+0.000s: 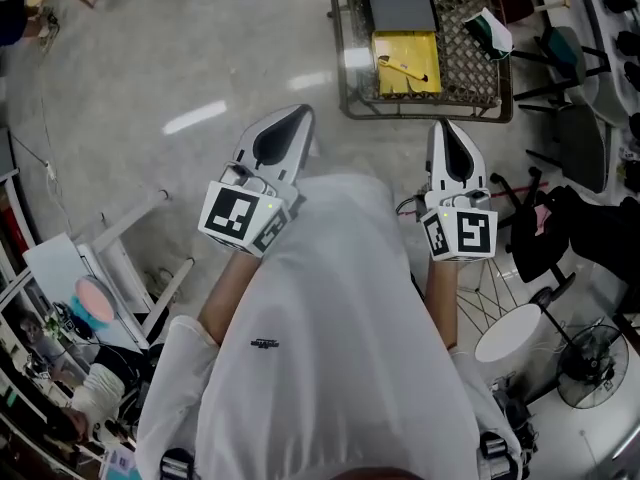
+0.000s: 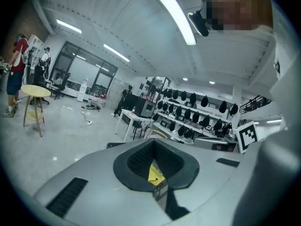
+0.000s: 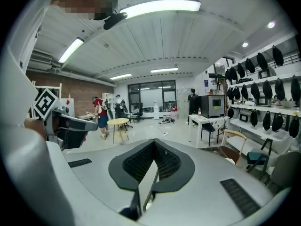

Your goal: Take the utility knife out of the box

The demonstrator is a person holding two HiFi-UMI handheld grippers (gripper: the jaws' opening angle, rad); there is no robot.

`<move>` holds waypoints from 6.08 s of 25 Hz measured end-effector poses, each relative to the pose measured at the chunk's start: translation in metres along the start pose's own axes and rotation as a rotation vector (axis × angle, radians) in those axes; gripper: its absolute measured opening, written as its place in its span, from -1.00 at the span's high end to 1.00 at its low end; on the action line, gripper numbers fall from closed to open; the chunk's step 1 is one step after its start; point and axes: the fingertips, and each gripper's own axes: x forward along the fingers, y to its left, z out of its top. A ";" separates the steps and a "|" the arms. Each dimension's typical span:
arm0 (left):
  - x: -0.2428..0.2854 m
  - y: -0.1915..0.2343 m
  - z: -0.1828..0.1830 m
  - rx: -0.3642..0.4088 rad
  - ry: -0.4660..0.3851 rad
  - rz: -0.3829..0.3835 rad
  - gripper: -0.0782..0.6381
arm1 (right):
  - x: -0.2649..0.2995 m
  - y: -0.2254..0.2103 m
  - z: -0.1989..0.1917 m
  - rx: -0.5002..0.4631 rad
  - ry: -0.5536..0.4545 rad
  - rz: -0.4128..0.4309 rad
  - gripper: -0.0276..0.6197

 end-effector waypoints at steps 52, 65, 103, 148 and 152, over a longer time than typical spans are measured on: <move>0.157 0.000 -0.078 -0.059 0.122 0.189 0.78 | 0.166 -0.095 -0.170 -0.224 0.342 0.429 0.54; 0.185 0.025 -0.114 -0.102 0.163 0.202 0.78 | 0.214 -0.088 -0.250 -0.428 0.490 0.585 0.47; 0.207 0.051 -0.173 -0.170 0.222 0.207 0.78 | 0.226 -0.134 -0.411 -0.714 1.006 0.659 0.60; 0.159 0.007 -0.072 -0.085 0.071 0.204 0.78 | 0.160 -0.093 -0.117 -0.457 0.413 0.436 0.60; 0.154 0.001 -0.054 -0.061 0.042 0.192 0.78 | 0.146 -0.093 -0.075 -0.372 0.307 0.390 0.60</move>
